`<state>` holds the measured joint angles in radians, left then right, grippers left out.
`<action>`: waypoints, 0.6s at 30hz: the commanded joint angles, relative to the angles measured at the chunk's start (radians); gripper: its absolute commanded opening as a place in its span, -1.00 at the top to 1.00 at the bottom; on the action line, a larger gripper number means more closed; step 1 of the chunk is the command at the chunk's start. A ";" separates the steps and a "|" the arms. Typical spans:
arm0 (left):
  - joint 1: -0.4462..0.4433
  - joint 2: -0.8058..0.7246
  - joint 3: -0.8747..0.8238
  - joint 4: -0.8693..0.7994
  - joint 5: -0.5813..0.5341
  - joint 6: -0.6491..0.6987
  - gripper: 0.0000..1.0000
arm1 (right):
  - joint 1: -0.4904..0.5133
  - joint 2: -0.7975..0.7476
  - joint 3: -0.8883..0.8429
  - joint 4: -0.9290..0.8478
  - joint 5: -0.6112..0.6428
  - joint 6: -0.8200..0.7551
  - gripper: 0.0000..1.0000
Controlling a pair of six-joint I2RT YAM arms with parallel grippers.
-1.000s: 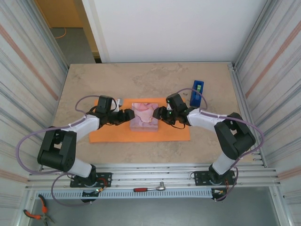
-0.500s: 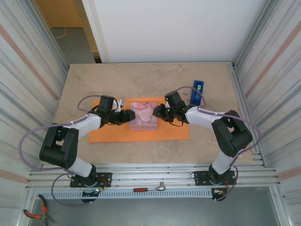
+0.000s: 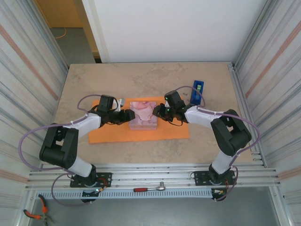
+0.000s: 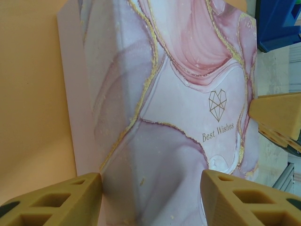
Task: Wrap the gift box in paper
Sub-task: Rotate the gift box with the wrapping paper.
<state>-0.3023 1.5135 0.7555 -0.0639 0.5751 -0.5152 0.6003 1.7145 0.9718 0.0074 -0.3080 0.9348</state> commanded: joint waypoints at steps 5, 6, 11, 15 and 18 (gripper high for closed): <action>-0.004 -0.006 0.025 0.016 0.033 0.023 -0.14 | 0.001 0.034 0.022 0.032 -0.023 0.019 0.38; -0.004 -0.005 0.025 0.019 0.035 0.022 -0.12 | 0.001 0.036 0.024 0.034 -0.026 0.020 0.38; -0.002 -0.001 0.023 0.025 0.042 0.024 0.00 | 0.001 0.037 0.036 0.049 -0.036 0.027 0.52; -0.002 0.000 0.025 0.028 0.045 0.026 0.03 | 0.002 0.025 0.047 0.054 -0.038 0.023 0.59; 0.000 0.002 0.025 0.027 0.045 0.025 0.04 | 0.002 0.020 0.057 0.049 -0.035 0.016 0.60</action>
<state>-0.2939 1.5135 0.7555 -0.0708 0.5571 -0.5087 0.5888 1.7275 0.9909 0.0368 -0.3073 0.9394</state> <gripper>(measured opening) 0.482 0.202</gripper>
